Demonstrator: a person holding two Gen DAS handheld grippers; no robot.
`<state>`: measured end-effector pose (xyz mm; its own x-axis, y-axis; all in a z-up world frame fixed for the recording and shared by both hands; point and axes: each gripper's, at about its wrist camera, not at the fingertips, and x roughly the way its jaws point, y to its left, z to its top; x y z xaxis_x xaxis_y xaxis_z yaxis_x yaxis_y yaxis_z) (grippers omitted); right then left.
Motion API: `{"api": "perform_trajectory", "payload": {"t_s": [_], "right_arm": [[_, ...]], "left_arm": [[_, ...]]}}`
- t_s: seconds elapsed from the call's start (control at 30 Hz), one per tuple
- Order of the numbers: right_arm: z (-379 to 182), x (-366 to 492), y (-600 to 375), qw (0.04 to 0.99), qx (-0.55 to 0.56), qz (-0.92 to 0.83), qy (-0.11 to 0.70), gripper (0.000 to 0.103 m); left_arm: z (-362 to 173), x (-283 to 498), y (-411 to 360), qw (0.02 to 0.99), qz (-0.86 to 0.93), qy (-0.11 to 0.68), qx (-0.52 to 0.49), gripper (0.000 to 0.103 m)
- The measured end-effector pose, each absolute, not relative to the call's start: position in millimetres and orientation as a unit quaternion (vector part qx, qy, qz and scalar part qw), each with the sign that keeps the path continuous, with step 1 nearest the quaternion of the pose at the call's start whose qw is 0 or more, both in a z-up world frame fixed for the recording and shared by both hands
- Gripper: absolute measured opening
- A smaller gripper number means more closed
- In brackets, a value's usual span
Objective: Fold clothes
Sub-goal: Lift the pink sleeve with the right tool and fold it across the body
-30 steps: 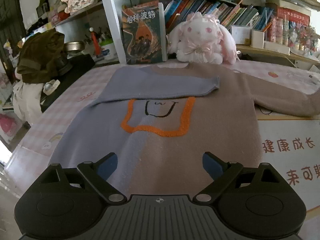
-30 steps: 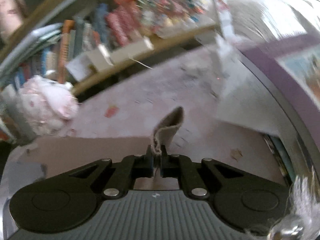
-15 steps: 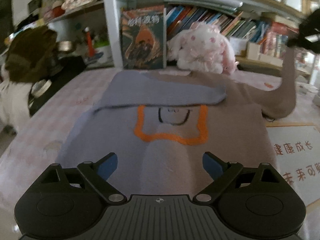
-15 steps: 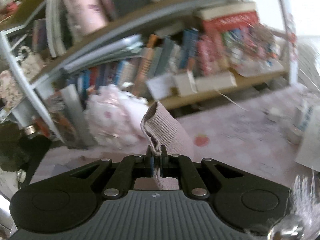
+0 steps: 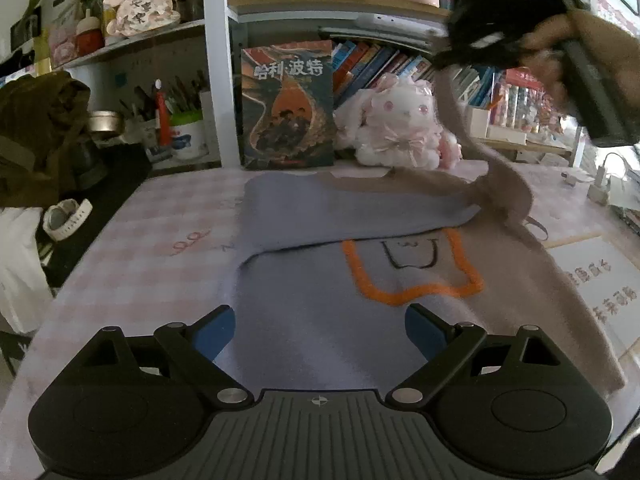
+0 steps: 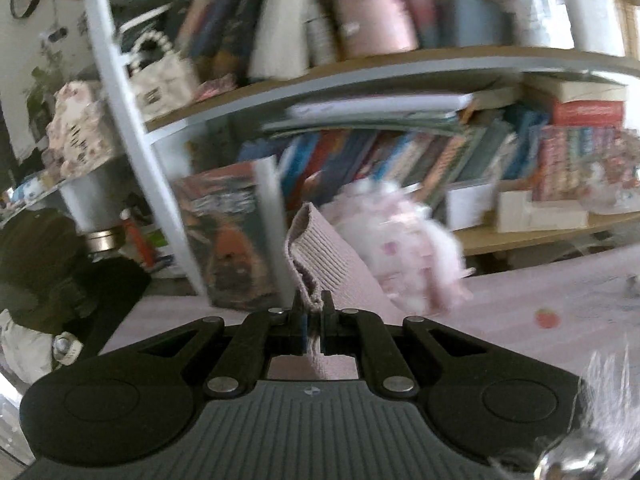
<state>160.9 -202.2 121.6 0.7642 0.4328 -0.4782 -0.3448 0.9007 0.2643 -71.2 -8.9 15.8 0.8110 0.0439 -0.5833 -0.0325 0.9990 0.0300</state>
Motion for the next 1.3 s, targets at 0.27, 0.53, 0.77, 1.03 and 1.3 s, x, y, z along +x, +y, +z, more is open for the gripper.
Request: {"api": "perform_trajectory", "payload": {"t_s": [0.27, 0.53, 0.77, 1.03, 1.3], "right_arm": [[86, 162, -106, 0.921, 0.039, 0.233, 0.309, 0.005], [39, 167, -62, 0.899, 0.005, 0.240, 0.366, 0.005], [-2, 174, -45, 0.869, -0.001, 0.255, 0.423, 0.009], [4, 158, -41, 0.843, 0.001, 0.318, 0.433, 0.046], [33, 112, -71, 0.867, -0.033, 0.318, 0.382, 0.054]], "left_arm": [[14, -79, 23, 0.949, 0.027, 0.315, 0.016, 0.094], [12, -86, 42, 0.946, 0.046, 0.322, 0.005, 0.094], [12, -83, 43, 0.945, 0.049, 0.323, 0.000, 0.094], [11, -78, 42, 0.944, 0.050, 0.325, -0.005, 0.094], [10, -72, 43, 0.944, 0.045, 0.326, -0.022, 0.094]]}}
